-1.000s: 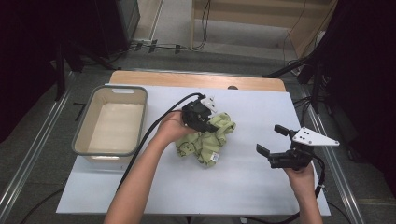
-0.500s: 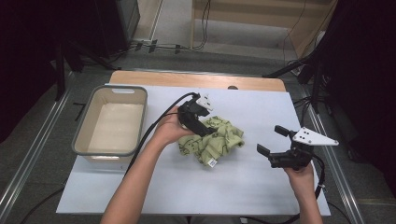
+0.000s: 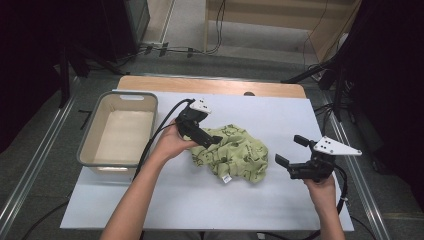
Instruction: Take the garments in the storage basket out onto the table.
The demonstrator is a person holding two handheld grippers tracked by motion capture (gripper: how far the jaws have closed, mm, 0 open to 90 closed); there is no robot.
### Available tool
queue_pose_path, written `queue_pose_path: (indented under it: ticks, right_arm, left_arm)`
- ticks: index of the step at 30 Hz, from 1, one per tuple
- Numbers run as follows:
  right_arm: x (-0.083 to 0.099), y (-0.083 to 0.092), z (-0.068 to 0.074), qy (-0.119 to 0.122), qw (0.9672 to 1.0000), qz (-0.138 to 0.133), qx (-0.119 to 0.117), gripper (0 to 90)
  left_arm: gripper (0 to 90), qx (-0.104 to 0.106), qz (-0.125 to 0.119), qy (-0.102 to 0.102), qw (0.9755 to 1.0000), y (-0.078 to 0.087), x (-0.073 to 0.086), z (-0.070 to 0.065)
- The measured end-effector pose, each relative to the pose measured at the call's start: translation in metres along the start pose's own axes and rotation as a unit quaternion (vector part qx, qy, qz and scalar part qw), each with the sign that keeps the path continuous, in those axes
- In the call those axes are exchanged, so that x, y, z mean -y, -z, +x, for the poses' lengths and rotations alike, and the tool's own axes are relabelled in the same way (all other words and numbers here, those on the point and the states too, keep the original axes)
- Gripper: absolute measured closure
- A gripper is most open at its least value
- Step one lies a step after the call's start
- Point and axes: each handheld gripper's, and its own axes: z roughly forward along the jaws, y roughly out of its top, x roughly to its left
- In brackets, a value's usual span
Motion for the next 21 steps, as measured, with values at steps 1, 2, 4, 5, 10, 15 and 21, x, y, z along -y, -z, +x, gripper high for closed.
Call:
queue_pose_path:
  ticks: [1, 2, 4, 5, 10, 15, 21]
  right_arm:
    - [0.000, 0.000, 0.000, 0.000, 1.0000, 0.000, 0.000, 0.0]
    - [0.000, 0.000, 0.000, 0.000, 1.0000, 0.000, 0.000, 0.0]
    - [0.000, 0.000, 0.000, 0.000, 1.0000, 0.000, 0.000, 0.0]
    - [0.000, 0.000, 0.000, 0.000, 1.0000, 0.000, 0.000, 0.0]
    - [0.000, 0.000, 0.001, 0.000, 1.0000, -0.001, 0.001, 0.0]
    - [0.000, 0.000, 0.001, -0.003, 1.0000, -0.003, 0.003, 0.0]
    - [-0.001, 0.000, 0.001, -0.002, 1.0000, -0.003, 0.004, 0.0]
  left_arm:
    - [0.0, -0.001, 0.000, 0.001, 1.0000, 0.001, 0.001, 0.000]
    - [0.0, -0.003, -0.001, 0.002, 1.0000, 0.001, 0.002, -0.001]
    - [0.0, -0.003, -0.007, 0.002, 1.0000, 0.003, 0.003, -0.002]
    - [0.0, -0.006, -0.010, 0.003, 0.9999, 0.004, 0.004, -0.002]
    - [0.0, -0.011, -0.021, 0.005, 0.9997, 0.011, 0.006, -0.003]
    - [0.0, -0.019, -0.039, 0.010, 0.9990, 0.021, 0.010, -0.003]
    - [0.0, -0.025, -0.052, 0.017, 0.9982, 0.032, 0.018, -0.002]
